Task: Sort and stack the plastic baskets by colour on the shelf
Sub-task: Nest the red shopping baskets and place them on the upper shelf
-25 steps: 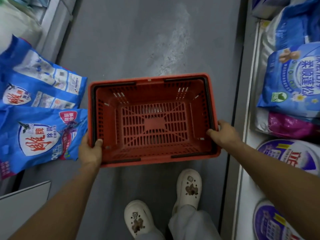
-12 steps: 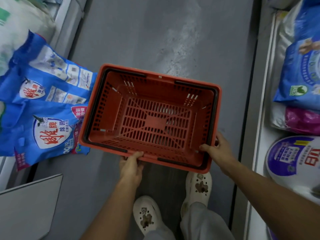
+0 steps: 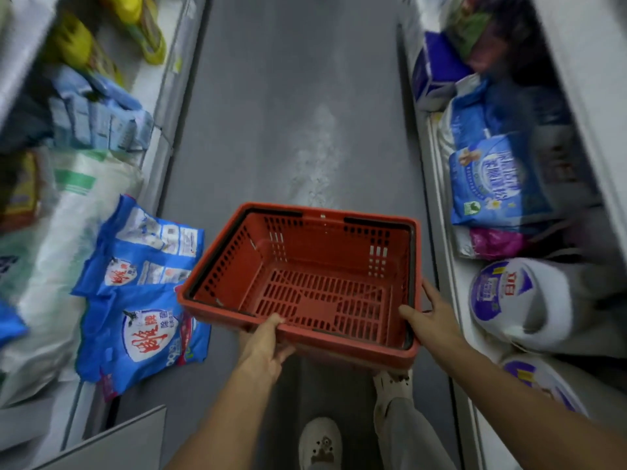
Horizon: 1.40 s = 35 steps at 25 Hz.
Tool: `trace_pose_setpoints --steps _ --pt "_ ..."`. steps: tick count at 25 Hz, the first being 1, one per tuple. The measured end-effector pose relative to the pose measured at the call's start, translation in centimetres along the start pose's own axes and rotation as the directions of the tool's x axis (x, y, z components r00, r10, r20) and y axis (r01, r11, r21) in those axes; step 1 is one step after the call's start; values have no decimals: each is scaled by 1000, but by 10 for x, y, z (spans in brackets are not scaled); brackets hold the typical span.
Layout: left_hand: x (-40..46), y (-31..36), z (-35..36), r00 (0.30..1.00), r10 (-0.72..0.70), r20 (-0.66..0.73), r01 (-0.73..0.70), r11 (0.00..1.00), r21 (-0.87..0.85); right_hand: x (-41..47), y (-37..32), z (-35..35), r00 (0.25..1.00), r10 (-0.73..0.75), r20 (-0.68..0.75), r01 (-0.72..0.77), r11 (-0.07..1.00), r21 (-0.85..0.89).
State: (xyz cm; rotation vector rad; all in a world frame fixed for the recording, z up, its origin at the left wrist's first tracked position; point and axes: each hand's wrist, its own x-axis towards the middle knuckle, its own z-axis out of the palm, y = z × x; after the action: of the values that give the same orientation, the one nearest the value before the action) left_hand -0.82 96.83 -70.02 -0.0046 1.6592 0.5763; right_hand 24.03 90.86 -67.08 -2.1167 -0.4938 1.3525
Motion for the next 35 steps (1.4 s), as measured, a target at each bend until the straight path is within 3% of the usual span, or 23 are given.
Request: trace_pose_setpoints --steps 6,17,26,32,35 --pt "-118 17 -17 955 279 96 -290 948 130 -140 -23 -45 971 -82 -224 110 987 117" --pt "-268 -6 -109 841 429 330 -514 825 235 -398 13 -44 878 40 -478 182 895 408" --pt "-431 -91 -258 747 339 572 -601 711 365 -668 116 -7 744 180 -643 283 788 547" --pt "-505 -127 -291 686 189 703 -648 598 472 -768 148 -6 646 262 -717 322 759 566" --pt "-530 -149 -300 635 142 759 -691 543 477 -818 165 3 560 357 -748 340 724 600"
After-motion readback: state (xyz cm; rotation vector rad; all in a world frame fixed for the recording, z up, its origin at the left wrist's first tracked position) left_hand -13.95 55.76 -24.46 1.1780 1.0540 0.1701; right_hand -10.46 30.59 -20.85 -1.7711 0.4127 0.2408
